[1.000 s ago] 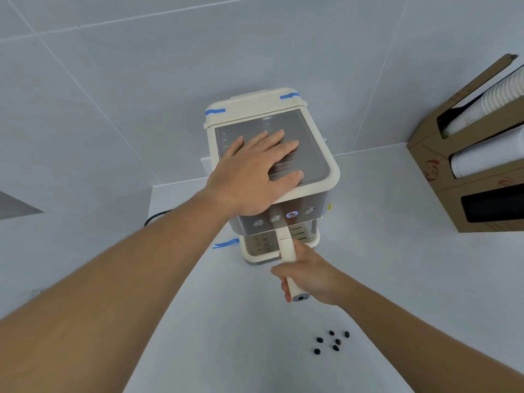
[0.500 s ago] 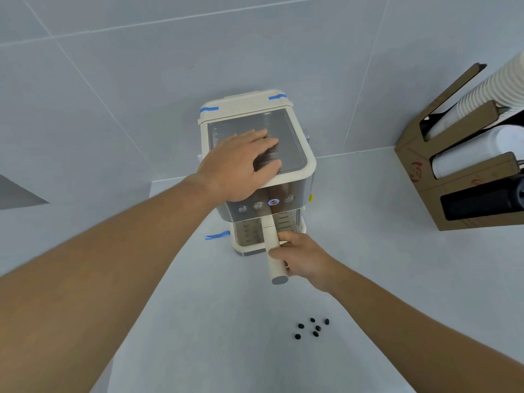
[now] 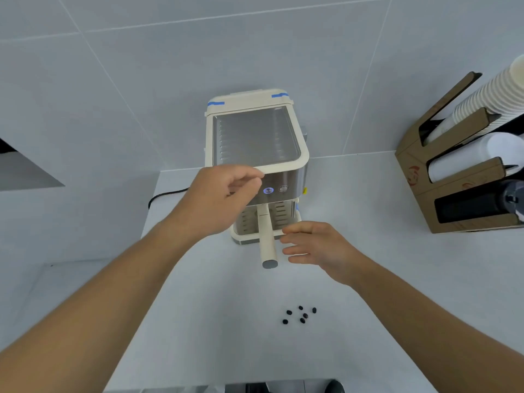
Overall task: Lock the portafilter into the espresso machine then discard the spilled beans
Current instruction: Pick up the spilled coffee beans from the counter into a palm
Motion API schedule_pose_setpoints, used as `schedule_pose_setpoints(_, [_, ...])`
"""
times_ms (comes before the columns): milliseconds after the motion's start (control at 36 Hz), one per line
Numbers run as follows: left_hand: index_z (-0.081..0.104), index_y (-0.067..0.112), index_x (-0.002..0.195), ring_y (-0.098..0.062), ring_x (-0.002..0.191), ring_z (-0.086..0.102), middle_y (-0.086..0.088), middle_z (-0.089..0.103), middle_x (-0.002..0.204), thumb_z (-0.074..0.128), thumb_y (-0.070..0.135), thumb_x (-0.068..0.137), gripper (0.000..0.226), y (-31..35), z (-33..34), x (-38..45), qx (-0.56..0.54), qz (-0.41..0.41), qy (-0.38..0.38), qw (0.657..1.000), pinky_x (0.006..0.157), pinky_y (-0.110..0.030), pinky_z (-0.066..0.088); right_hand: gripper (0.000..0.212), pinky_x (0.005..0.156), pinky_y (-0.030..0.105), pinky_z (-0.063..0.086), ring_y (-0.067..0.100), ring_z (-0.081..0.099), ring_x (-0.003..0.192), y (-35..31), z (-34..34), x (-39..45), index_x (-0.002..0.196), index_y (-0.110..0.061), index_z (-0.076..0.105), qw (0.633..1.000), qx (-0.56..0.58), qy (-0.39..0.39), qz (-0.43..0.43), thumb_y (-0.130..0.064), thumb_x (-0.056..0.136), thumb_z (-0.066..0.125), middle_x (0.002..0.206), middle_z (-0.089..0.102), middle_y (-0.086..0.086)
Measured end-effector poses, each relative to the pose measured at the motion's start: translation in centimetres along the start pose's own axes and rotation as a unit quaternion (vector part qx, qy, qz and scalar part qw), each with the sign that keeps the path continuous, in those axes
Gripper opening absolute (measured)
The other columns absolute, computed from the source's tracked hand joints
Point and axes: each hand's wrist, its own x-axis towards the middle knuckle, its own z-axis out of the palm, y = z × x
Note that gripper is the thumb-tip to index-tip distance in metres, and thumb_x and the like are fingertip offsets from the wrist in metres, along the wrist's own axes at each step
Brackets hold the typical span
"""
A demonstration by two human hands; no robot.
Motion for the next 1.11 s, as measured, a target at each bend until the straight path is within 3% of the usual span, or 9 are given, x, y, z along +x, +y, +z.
schedule_pose_setpoints(83, [0.071, 0.038, 0.092, 0.008, 0.090, 0.066, 0.023, 0.074, 0.092, 0.056, 0.021, 0.095, 0.022, -0.6, 0.1, -2.8, -0.099, -0.050, 0.025, 0.994, 0.081, -0.008, 0.048, 0.015, 0.088, 0.038, 0.058, 0.027, 0.070, 0.089, 0.4, -0.6, -0.7, 0.104, -0.009, 0.069, 1.000, 0.012, 0.004, 0.001, -0.010, 0.090, 0.064, 0.111, 0.069, 0.016])
schedule_pose_setpoints(194, [0.074, 0.019, 0.091, -0.010, 0.084, 0.071, 0.003, 0.075, 0.086, 0.053, 0.011, 0.098, 0.023, -2.9, 2.2, -6.4, -0.223, -0.152, 0.048, 0.962, 0.084, -0.026, 0.057, 0.021, 0.084, 0.035, 0.060, 0.030, 0.073, 0.092, 1.6, -1.5, -1.4, 0.109, -0.006, 0.068, 0.999, 0.031, 0.014, 0.028, -0.011, 0.089, 0.066, 0.109, 0.070, 0.017])
schedule_pose_setpoints(333, [0.075, 0.009, 0.090, -0.024, 0.083, 0.071, -0.009, 0.075, 0.085, 0.054, 0.011, 0.098, 0.022, -6.3, 6.5, -11.2, -0.322, -0.329, 0.062, 0.885, 0.086, -0.039, 0.057, 0.020, 0.083, 0.035, 0.060, 0.033, 0.072, 0.094, 4.0, -2.5, -1.8, 0.109, -0.005, 0.068, 0.997, 0.029, 0.031, 0.066, -0.011, 0.089, 0.066, 0.111, 0.069, 0.022])
schedule_pose_setpoints(472, [0.074, 0.005, 0.092, -0.026, 0.084, 0.067, -0.013, 0.074, 0.087, 0.053, 0.010, 0.098, 0.022, -8.0, 9.7, -14.5, -0.379, -0.423, 0.052, 0.821, 0.087, -0.042, 0.054, 0.017, 0.084, 0.037, 0.059, 0.031, 0.072, 0.089, 6.1, -3.3, -1.8, 0.105, -0.005, 0.069, 0.995, 0.012, 0.045, 0.092, -0.013, 0.089, 0.066, 0.106, 0.069, 0.020])
schedule_pose_setpoints(694, [0.070, 0.001, 0.099, -0.026, 0.085, 0.066, -0.014, 0.071, 0.092, 0.053, 0.012, 0.098, 0.020, -9.3, 13.4, -18.2, -0.463, -0.508, 0.080, 0.722, 0.079, -0.034, 0.055, 0.013, 0.083, 0.036, 0.059, 0.029, 0.072, 0.091, 9.4, -4.7, -1.6, 0.101, -0.010, 0.070, 0.987, -0.075, 0.063, 0.125, -0.013, 0.090, 0.063, 0.105, 0.070, 0.016])
schedule_pose_setpoints(833, [0.068, 0.000, 0.106, -0.027, 0.090, 0.066, -0.015, 0.070, 0.095, 0.052, 0.014, 0.099, 0.022, -9.7, 14.8, -19.8, -0.497, -0.530, 0.096, 0.680, 0.084, -0.036, 0.054, 0.015, 0.078, 0.031, 0.059, 0.023, 0.072, 0.085, 11.2, -5.3, -1.4, 0.100, -0.012, 0.070, 0.976, -0.174, 0.052, 0.119, -0.010, 0.087, 0.064, 0.096, 0.069, 0.009])
schedule_pose_setpoints(917, [0.067, -0.001, 0.106, -0.027, 0.089, 0.067, -0.014, 0.070, 0.092, 0.051, 0.014, 0.099, 0.023, -9.5, 15.6, -20.4, -0.517, -0.539, 0.097, 0.657, 0.086, -0.038, 0.054, 0.018, 0.078, 0.034, 0.060, 0.022, 0.072, 0.079, 12.5, -5.6, -1.2, 0.103, -0.015, 0.069, 0.951, -0.287, 0.043, 0.106, -0.012, 0.087, 0.064, 0.093, 0.069, 0.004])
schedule_pose_setpoints(1028, [0.067, -0.001, 0.105, -0.026, 0.086, 0.068, -0.015, 0.069, 0.091, 0.053, 0.014, 0.099, 0.022, -9.4, 16.5, -20.5, -0.547, -0.546, 0.088, 0.629, 0.083, -0.036, 0.055, 0.021, 0.061, 0.019, 0.047, 0.015, 0.065, 0.073, 13.5, -5.5, -0.8, 0.107, -0.019, 0.069, 0.909, -0.410, 0.029, 0.069, -0.014, 0.088, 0.062, 0.096, 0.066, -0.002])
schedule_pose_setpoints(1111, [0.068, 0.001, 0.103, -0.024, 0.083, 0.068, -0.013, 0.070, 0.089, 0.054, 0.015, 0.098, 0.020, -9.3, 17.1, -20.4, -0.546, -0.548, 0.070, 0.630, 0.085, -0.037, 0.055, 0.025, 0.067, 0.020, 0.047, 0.015, 0.062, 0.080, 13.9, -5.1, -0.5, 0.111, -0.018, 0.069, 0.884, -0.465, 0.016, 0.046, -0.012, 0.089, 0.059, 0.090, 0.061, -0.006])
